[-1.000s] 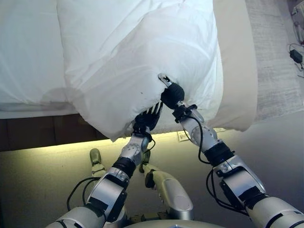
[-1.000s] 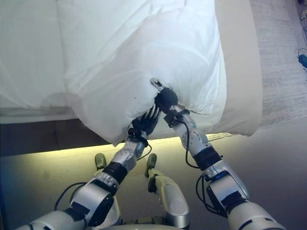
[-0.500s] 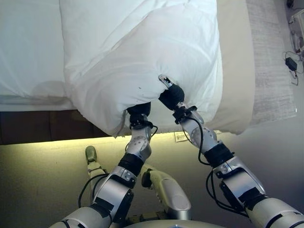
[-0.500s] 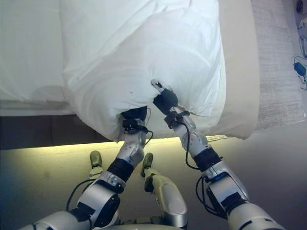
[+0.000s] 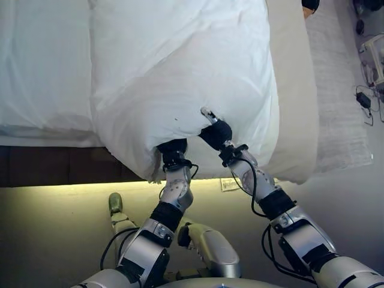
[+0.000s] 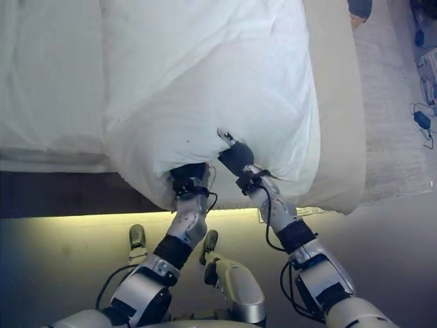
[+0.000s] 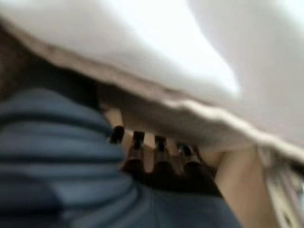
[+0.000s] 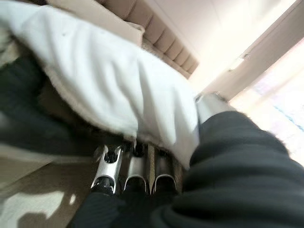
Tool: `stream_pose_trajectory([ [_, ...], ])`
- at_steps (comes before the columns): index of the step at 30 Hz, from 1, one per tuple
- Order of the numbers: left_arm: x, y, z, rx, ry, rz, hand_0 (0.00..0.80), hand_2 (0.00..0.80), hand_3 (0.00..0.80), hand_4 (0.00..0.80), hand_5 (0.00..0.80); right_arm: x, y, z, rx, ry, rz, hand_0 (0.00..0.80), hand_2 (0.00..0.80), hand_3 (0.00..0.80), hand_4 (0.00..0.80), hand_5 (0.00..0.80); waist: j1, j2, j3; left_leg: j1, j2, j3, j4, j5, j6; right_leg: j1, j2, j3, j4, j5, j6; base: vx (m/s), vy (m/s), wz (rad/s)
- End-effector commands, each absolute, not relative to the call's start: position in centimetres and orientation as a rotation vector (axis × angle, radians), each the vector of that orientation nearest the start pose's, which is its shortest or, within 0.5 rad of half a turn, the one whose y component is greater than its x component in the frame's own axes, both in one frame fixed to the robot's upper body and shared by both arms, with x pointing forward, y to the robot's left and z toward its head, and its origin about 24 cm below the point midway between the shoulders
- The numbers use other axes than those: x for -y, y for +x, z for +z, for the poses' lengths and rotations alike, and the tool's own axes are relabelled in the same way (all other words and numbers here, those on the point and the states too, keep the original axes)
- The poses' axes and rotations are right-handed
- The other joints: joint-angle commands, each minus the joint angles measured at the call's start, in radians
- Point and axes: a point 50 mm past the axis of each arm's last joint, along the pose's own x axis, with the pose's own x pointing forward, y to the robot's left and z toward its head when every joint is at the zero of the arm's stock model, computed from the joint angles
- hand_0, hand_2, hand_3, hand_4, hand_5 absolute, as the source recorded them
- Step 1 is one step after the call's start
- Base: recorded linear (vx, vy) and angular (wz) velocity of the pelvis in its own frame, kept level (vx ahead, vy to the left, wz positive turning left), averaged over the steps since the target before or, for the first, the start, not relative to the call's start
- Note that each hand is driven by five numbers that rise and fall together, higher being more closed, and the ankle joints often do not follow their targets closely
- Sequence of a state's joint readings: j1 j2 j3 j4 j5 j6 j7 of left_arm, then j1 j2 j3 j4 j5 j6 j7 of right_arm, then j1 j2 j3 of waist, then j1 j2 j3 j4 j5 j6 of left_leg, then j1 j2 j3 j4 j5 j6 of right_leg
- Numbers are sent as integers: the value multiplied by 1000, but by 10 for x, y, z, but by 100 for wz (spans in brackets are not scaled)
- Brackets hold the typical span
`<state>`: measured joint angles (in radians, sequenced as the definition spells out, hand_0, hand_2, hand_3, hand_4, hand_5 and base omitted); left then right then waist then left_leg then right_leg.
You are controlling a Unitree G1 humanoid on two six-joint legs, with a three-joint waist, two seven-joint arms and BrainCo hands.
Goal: Make the bed neatly
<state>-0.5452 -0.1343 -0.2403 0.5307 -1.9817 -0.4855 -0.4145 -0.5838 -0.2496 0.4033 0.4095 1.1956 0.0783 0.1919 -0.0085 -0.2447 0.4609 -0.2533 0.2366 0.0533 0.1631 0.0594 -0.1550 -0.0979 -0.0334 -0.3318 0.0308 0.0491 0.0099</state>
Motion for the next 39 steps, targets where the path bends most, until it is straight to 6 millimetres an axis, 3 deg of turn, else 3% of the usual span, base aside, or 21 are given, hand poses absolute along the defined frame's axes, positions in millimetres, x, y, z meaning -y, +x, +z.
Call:
stream_pose_trajectory([
  [1,-71,328,91,443,-1884,-218,0,0,0,0,0,88,327,75,-189,713,589,0,0,0,0,0,39,23,-129,43,20,12,-45,-46,-6,3,-100,-2,91,-98,93,93,88,8],
  [7,-114,323,66,461,-1855,-125,0,0,0,0,0,106,282,2,-435,669,549,0,0,0,0,0,46,53,-191,119,3,12,-88,-45,-1,67,-112,1,67,-103,99,107,100,8],
  [11,-146,309,39,456,-1844,-9,0,0,0,0,0,124,230,-52,-631,620,504,0,0,0,0,0,40,82,-249,178,-14,18,-124,-38,5,111,-123,9,45,-97,105,151,155,3],
  [16,-186,288,7,458,-1828,143,0,0,0,0,0,145,167,-102,-889,609,414,0,0,0,0,0,22,120,-318,245,-37,34,-158,-35,10,161,-139,23,21,-97,112,144,186,-3],
  [22,-230,271,-9,492,-1788,233,0,0,0,0,0,178,119,-131,-1077,573,290,0,0,0,0,0,4,158,-358,300,-59,44,-171,-47,17,202,-156,30,15,-102,122,62,142,-9],
  [28,-276,252,-15,529,-1736,314,0,0,0,0,0,209,93,-142,-1149,548,160,0,0,0,0,0,11,179,-391,325,-78,43,-177,-60,22,229,-167,31,1,-102,130,15,105,-7],
  [34,-312,217,-37,527,-1696,486,0,0,0,0,0,227,88,-146,-1144,547,36,0,0,0,0,0,39,199,-411,332,-97,23,-183,-68,28,246,-176,13,-7,-104,132,-20,87,1],
  [39,-327,194,-49,470,-1691,542,0,0,0,0,0,233,103,-143,-1065,578,-10,0,0,0,0,0,65,206,-421,340,-104,20,-194,-72,32,257,-176,-10,-17,-102,131,-37,9,2],
])
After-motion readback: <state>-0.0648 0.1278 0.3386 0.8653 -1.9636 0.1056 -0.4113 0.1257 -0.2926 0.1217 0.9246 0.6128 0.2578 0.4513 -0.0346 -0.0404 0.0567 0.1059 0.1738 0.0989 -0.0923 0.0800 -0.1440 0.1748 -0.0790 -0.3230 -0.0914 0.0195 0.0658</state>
